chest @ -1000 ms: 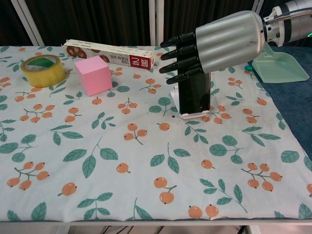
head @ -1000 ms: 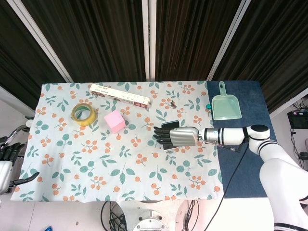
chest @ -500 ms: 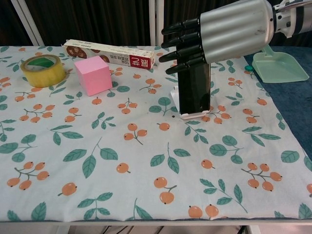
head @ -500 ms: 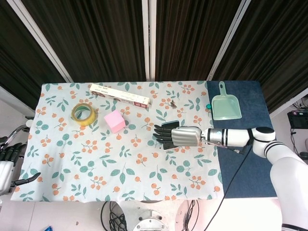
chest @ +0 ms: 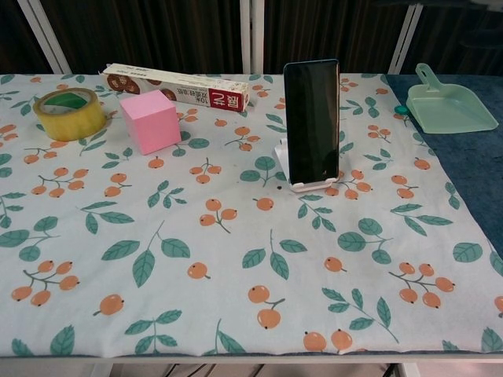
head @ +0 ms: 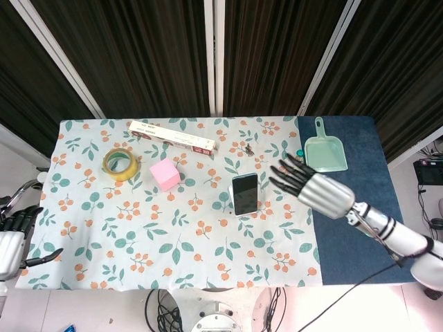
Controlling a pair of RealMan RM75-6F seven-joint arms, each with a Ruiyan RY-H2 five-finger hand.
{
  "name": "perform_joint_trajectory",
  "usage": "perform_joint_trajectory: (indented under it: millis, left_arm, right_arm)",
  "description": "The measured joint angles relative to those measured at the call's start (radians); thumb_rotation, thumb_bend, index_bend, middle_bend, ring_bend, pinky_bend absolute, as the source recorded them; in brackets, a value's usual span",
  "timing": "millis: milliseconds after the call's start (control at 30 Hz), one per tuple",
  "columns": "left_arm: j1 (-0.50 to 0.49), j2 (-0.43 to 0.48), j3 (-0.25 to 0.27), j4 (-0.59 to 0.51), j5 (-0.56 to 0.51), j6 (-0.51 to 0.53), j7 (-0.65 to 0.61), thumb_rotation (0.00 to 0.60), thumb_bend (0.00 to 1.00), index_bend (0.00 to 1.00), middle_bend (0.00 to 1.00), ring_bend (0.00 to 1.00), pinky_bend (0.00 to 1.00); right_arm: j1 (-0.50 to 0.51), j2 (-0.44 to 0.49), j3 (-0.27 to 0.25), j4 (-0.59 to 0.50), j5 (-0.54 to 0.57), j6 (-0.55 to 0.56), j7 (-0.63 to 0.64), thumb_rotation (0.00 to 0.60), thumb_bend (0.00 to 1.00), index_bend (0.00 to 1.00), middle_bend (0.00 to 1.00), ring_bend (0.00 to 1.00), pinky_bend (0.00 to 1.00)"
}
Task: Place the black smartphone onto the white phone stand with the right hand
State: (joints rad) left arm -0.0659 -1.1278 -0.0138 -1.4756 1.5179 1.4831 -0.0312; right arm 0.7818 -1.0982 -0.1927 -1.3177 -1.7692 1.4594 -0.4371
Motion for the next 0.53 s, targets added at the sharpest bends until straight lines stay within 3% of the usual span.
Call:
perform_joint_trajectory:
  millis: [67, 300, 400, 533]
  left_arm:
    - [-0.003, 0.002, 0.002, -0.012, 0.004, -0.003, 0.005, 0.291, 0.03, 0.13, 0.12, 0.14, 0.24]
    - [-0.011, 0.024, 0.012, -0.054, 0.024, -0.013, 0.037, 0.289, 0.03, 0.13, 0.12, 0.14, 0.24]
    - [-0.015, 0.027, 0.011, -0.057, 0.03, -0.011, 0.045, 0.288, 0.03, 0.13, 0.11, 0.14, 0.24]
    - [-0.021, 0.02, 0.006, -0.053, 0.049, 0.004, 0.044, 0.289, 0.03, 0.13, 0.1, 0.14, 0.24]
  right_arm:
    - [-0.095, 0.007, 0.007, -0.06, 0.085, 0.045, 0.039, 0.6, 0.41, 0.0, 0.0, 0.0, 0.0]
    - [-0.452, -0.022, 0.031, -0.228, 0.366, 0.21, 0.339, 0.6, 0.33, 0.0, 0.0, 0.0, 0.0]
    - [-0.565, -0.041, 0.034, -0.266, 0.441, 0.232, 0.451, 0.6, 0.33, 0.0, 0.0, 0.0, 0.0]
    - [-0.644, -0.067, 0.042, -0.268, 0.459, 0.241, 0.5, 0.6, 0.33, 0.0, 0.0, 0.0, 0.0]
